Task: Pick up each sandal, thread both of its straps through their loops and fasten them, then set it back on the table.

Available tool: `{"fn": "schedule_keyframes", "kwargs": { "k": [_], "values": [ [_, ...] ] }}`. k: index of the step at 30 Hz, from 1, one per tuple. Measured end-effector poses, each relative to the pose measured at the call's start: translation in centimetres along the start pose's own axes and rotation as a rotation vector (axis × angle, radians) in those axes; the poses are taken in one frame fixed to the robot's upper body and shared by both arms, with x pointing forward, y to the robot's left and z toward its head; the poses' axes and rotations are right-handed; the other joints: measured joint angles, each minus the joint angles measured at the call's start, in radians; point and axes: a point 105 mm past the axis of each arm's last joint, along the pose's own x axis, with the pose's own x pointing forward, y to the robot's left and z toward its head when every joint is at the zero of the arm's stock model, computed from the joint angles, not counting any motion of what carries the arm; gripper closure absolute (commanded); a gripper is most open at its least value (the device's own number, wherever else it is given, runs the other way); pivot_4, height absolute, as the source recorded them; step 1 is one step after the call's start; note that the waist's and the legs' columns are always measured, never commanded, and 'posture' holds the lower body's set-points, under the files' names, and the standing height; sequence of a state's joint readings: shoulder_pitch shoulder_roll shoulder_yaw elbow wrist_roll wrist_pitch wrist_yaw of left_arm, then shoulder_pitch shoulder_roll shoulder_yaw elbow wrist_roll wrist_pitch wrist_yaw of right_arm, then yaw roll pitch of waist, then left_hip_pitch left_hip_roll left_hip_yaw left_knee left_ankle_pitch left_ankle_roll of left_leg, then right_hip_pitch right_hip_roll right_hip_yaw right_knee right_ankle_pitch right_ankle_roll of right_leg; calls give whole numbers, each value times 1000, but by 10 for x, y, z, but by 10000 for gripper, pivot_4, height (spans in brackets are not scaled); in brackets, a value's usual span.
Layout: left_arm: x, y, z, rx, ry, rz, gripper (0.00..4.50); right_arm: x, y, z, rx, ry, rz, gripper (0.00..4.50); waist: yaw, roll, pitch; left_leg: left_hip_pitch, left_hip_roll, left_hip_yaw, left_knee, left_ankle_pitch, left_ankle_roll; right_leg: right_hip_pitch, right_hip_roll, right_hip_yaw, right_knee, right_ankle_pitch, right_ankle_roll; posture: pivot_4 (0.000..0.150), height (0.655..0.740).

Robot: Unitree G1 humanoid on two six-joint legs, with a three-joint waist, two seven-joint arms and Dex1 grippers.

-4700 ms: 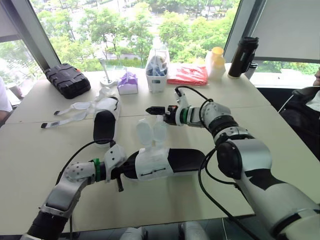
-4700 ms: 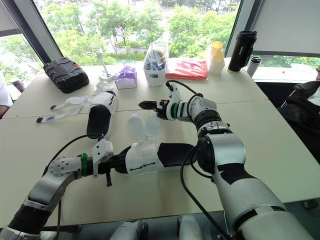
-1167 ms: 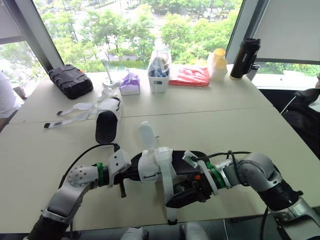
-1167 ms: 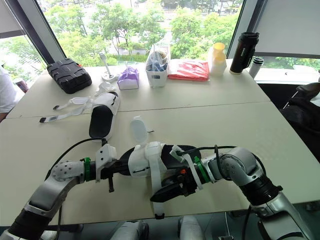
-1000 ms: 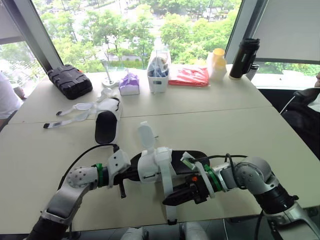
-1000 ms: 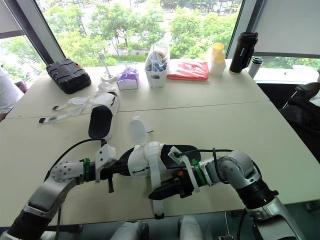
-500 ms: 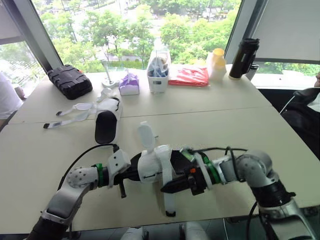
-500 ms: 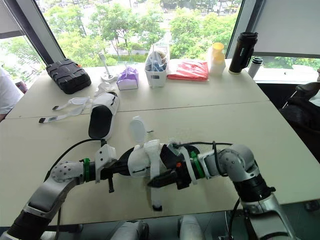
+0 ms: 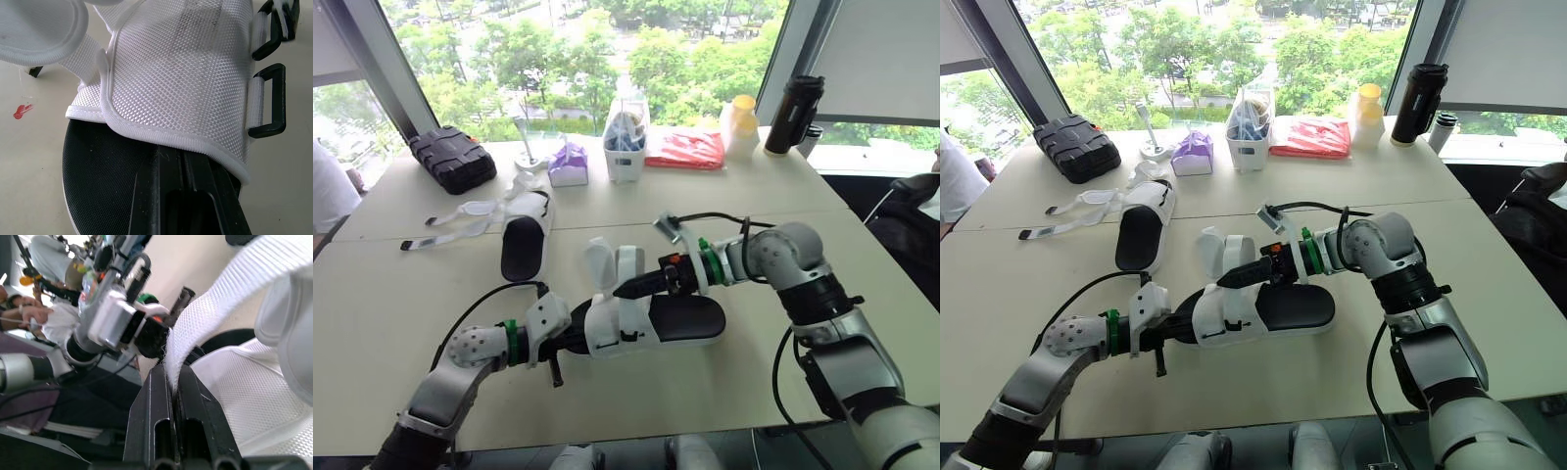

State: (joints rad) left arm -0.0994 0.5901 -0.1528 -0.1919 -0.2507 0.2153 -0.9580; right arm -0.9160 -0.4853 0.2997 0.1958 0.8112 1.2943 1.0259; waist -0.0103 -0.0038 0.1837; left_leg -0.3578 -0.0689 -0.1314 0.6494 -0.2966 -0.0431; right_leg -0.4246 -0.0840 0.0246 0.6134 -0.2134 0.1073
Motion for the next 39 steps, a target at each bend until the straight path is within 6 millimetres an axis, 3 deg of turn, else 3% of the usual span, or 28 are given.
{"fn": "schedule_keyframes", "kwargs": {
  "k": [6, 14, 27, 34, 39],
  "values": [
    [0, -1, 0, 0, -1, 6, 45000, -1, -10, -2, -11, 15, -4, 44778, -1, 0, 0, 0, 0, 0, 0, 0, 0, 0, 0, 0, 0, 0, 0, 1500, 7400],
    [0, -1, 0, 0, -2, 5, 45000, -3, -13, 19, -42, -1, -9, 44778, 0, 0, 0, 0, -1, -1, 0, 0, 0, 0, -1, 0, 0, 0, 0, 1500, 7400],
    [1, -2, 1, 4, -5, 2, 45000, -3, -7, 1, -87, 92, 29, 44778, -2, 0, 0, 0, -2, -3, -1, 0, 0, -1, -3, 0, 0, 0, 0, 1500, 7400],
    [3, -1, 2, 2, -5, 4, 45000, 10, -37, -9, -212, 117, -114, 44778, -4, 1, -1, 0, -2, -2, -1, 0, 0, -1, -3, 0, 1, 0, 0, 1500, 7400],
    [3, -1, 2, -1, -3, 6, 45000, 12, -39, -6, -252, 108, -116, 44778, -3, 1, -1, 0, -2, -3, -1, 0, 0, -1, -3, 0, 1, 0, 0, 1500, 7400]
  ]
}}
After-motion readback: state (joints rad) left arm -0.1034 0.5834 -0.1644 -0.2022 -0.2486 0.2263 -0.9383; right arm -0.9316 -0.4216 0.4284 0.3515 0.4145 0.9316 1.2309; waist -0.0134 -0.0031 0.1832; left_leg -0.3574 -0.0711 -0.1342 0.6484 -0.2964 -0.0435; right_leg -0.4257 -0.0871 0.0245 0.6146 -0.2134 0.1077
